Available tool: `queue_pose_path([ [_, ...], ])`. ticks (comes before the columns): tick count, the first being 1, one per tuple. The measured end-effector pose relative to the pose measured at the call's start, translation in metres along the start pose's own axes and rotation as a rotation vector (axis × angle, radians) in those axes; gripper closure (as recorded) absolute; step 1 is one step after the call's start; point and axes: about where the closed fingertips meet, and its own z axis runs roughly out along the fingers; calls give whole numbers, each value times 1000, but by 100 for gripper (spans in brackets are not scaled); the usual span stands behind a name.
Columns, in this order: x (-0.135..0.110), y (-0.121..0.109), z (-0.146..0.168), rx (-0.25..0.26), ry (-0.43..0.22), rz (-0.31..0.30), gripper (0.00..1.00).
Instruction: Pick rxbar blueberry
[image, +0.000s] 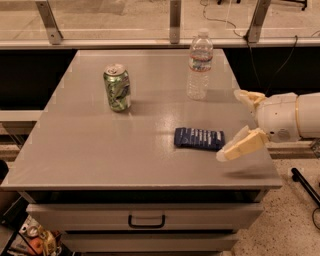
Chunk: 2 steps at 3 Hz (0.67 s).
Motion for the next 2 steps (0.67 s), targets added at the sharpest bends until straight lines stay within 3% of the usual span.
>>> queue_pose_path([
  [2, 1, -1, 21, -18, 28, 82, 0],
])
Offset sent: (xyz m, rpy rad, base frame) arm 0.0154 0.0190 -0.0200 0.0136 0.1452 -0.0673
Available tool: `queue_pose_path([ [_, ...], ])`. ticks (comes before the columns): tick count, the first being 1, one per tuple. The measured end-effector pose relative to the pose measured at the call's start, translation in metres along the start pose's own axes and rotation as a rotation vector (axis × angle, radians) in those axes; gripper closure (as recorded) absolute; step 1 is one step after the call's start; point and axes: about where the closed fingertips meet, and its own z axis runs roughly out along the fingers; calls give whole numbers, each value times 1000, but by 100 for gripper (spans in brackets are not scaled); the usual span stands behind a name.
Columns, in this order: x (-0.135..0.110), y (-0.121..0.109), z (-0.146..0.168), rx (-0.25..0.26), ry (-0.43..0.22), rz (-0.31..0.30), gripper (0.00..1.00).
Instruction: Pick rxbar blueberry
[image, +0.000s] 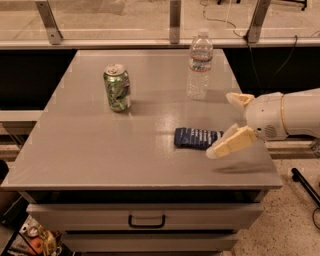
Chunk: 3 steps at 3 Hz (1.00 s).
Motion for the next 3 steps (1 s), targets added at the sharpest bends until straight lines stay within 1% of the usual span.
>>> queue_pose_path([
  [1, 4, 2, 8, -7, 4, 28, 0],
  [2, 12, 10, 13, -11, -23, 48, 0],
  [3, 16, 30, 23, -29, -50, 46, 0],
])
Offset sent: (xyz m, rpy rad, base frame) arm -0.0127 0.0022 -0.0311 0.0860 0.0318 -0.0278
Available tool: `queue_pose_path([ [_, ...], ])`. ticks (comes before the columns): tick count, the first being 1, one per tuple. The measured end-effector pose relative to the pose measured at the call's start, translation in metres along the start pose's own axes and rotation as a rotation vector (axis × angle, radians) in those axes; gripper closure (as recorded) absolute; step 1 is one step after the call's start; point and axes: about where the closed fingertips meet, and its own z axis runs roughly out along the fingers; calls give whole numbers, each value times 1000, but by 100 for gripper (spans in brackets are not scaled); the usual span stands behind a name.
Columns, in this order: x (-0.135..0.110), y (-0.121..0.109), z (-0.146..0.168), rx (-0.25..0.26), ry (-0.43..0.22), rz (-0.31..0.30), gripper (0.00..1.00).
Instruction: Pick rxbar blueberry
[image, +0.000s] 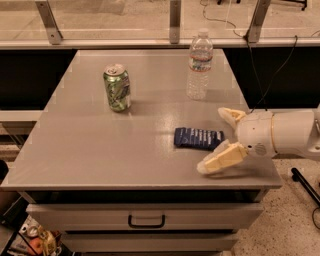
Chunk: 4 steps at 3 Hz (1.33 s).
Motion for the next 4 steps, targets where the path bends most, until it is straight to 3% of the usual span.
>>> queue_pose_path([
  [1, 3, 6, 8, -11, 1, 4, 0],
  [2, 8, 9, 16, -23, 12, 16, 18],
  [4, 5, 10, 16, -26, 11, 12, 63],
])
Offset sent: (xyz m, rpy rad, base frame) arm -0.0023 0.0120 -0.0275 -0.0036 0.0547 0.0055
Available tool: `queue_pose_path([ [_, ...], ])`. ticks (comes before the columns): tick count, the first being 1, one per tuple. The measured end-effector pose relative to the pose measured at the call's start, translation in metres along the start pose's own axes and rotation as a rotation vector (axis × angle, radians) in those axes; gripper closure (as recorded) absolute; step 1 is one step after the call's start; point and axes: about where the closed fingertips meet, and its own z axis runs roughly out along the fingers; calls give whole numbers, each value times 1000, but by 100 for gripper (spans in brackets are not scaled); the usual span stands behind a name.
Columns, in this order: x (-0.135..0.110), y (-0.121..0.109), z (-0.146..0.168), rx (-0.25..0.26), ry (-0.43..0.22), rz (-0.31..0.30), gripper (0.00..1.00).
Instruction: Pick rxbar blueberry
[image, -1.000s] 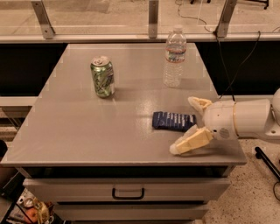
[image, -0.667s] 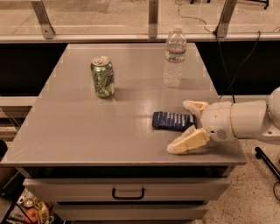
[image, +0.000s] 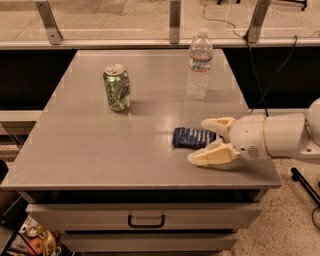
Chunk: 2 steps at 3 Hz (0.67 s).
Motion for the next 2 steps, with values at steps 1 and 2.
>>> queue_pose_path([
  [1, -4, 0, -2, 0, 0, 0, 87],
  [2, -5, 0, -3, 0, 0, 0, 100],
])
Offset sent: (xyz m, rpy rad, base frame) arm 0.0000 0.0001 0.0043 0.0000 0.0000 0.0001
